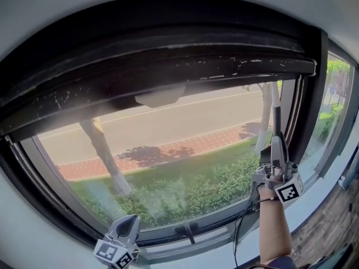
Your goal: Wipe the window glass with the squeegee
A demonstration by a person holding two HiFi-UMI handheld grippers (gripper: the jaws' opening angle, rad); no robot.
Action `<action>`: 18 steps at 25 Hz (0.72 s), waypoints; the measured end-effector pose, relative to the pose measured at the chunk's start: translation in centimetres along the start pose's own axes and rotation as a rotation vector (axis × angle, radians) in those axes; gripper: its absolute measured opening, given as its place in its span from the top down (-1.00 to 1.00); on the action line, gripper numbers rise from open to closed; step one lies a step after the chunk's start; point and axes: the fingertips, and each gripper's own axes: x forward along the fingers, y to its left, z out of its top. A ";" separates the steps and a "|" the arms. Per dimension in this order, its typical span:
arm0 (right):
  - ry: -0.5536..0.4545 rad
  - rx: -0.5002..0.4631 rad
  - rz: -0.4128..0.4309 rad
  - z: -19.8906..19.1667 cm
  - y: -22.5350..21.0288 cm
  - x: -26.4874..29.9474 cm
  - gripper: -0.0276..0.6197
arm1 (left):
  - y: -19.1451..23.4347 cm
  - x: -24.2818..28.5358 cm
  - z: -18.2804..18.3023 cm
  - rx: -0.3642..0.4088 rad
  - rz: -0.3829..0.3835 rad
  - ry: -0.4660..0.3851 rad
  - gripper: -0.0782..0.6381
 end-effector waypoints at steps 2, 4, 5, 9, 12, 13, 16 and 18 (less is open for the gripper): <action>-0.012 0.025 0.007 -0.2 0.0 0.4 0.59 | 0.4 -0.6 0.0 -0.013 0.017 0.003 0.77; -0.007 0.023 0.000 -0.6 0.0 0.6 0.59 | 0.9 -1.2 -0.1 -0.020 0.040 0.003 0.77; 0.007 0.015 -0.009 -0.8 -0.1 0.7 0.59 | 1.2 -1.5 -0.3 -0.023 0.050 0.001 0.77; 0.054 0.016 -0.043 -1.5 -0.2 0.2 0.60 | 2.1 -1.8 -0.5 -0.048 0.078 -0.008 0.77; 0.064 0.021 -0.055 -1.5 -0.2 -0.1 0.59 | 2.4 -1.9 -0.7 -0.055 0.084 -0.001 0.77; 0.068 0.023 -0.059 -1.5 -0.2 -0.2 0.60 | 2.4 -1.9 -0.8 -0.056 0.083 0.001 0.77; 0.073 0.038 -0.071 -1.5 -0.1 -0.4 0.60 | 2.0 -2.1 -1.1 -0.061 0.074 0.008 0.77; 0.079 0.043 -0.079 -1.5 0.0 -0.7 0.60 | 1.7 -2.3 -1.3 -0.065 0.066 0.012 0.77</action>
